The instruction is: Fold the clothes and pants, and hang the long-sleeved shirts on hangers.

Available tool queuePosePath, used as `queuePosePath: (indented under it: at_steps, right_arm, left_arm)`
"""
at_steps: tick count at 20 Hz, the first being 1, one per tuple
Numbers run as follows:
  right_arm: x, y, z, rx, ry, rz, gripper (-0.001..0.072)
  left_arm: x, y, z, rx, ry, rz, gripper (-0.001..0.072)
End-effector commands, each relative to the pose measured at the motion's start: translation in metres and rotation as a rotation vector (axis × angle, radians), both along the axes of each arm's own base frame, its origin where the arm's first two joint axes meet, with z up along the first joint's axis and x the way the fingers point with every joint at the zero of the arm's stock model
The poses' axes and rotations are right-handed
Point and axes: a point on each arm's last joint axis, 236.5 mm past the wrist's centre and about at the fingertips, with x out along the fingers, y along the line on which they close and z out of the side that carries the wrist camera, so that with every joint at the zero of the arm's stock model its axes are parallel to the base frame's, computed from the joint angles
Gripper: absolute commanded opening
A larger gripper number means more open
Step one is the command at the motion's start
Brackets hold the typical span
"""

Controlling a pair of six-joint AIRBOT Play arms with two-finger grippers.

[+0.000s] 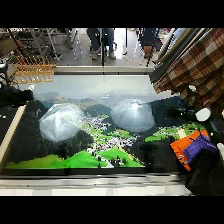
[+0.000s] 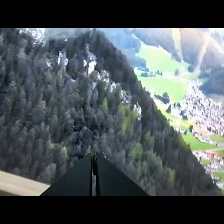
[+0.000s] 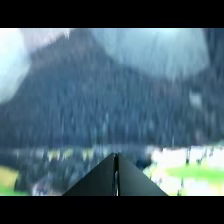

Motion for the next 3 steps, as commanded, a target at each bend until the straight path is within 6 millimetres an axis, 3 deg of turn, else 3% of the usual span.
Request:
queuePosePath:
  at_steps: [1,3]
  right_arm:
    - [0.04,0.01,0.043,-0.131,-0.251,0.026,0.0034]
    - [0.047,0.007,0.054,-0.139,-0.305,0.012,0.0033]
  left_arm:
    - [-0.001,0.024,-0.003,-0.02,-0.008,0.083,0.0025]
    - [0.0,0.024,-0.006,-0.02,-0.002,0.083,0.0025]
